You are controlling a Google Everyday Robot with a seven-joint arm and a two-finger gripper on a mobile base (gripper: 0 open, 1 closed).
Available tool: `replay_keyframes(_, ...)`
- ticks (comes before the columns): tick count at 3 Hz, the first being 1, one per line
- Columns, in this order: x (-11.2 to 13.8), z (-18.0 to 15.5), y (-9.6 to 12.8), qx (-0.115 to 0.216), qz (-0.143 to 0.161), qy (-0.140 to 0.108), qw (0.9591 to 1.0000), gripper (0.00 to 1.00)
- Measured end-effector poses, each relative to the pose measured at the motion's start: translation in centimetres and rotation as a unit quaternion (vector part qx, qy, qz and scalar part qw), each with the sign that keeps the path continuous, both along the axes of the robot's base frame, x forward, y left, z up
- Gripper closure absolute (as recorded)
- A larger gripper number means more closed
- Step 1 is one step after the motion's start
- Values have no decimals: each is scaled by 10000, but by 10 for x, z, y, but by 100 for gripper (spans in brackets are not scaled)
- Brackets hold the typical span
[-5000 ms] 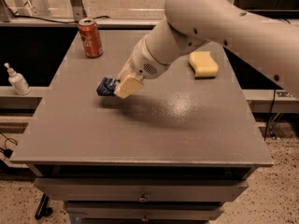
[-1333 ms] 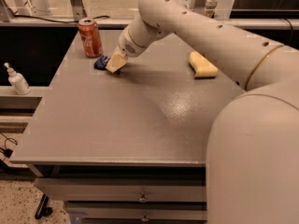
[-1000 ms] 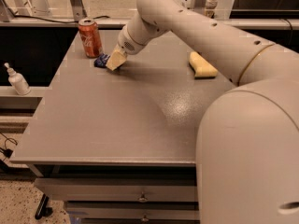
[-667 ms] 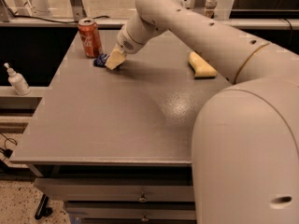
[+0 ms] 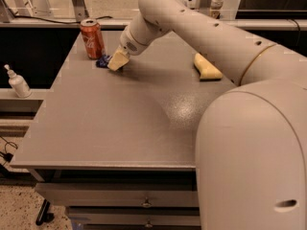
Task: Move rxbar blueberry near coke can
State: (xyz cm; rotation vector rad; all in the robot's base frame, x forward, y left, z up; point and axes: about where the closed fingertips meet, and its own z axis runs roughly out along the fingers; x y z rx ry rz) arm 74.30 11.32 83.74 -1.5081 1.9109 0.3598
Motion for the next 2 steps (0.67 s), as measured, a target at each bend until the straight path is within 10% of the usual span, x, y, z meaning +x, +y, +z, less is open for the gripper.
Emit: replay_keyframes(2, -13, 5, -4, 32, 45, 50, 10000, 0)
